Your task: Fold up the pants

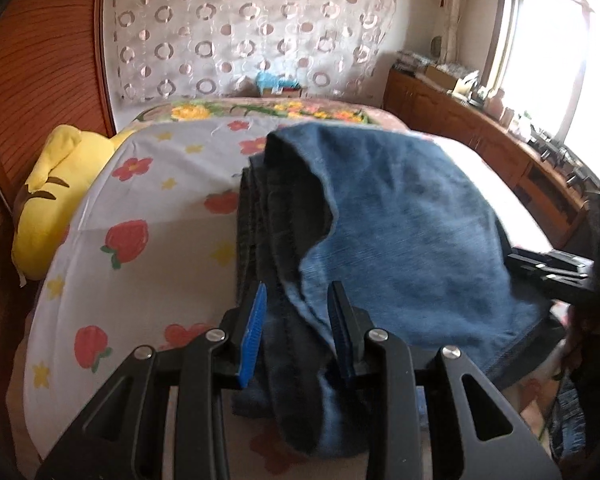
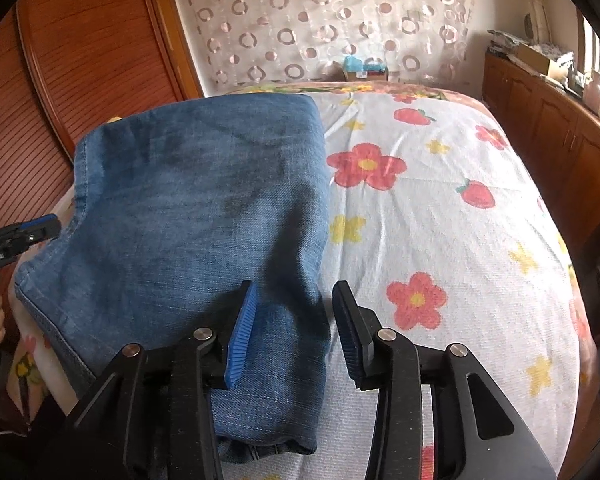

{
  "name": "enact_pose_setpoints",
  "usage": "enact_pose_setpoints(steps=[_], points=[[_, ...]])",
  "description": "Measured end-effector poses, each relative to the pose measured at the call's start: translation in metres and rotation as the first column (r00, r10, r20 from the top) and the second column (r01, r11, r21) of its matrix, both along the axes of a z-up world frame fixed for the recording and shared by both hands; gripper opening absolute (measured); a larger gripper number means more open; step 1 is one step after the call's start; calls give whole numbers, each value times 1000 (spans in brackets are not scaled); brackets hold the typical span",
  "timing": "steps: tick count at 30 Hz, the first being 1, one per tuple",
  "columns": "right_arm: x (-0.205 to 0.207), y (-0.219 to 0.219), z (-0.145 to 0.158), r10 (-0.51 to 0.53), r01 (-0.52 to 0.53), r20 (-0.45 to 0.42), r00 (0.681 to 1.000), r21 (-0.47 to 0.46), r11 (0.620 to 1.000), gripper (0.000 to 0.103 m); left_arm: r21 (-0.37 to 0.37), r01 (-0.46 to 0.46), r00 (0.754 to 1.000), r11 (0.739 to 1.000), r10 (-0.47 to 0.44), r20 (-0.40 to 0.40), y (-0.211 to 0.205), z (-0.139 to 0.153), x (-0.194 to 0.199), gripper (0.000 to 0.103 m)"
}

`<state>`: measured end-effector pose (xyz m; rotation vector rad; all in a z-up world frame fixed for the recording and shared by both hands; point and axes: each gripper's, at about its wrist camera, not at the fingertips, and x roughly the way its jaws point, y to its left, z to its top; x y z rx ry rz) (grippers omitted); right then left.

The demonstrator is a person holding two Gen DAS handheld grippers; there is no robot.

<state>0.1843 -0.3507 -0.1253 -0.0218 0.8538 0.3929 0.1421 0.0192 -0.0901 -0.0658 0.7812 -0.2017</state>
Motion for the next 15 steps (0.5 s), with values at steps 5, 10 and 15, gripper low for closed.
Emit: enact_pose_setpoints(steps=[5,10,15], points=[[0,-2,0,0,0,-3,1000,11,1000,40,-41,30,998,999,-28,61,-7,14,-17,30],[-3,2,0,-8,8,7,1000,-9,1000,41,-42,55,997,998,-52,65,-11,9,-23,30],[-6,5,-1,-18,18,17,1000,-27,999,41,-34,50,998,998,-49,27,-5,-8,-19,30]])
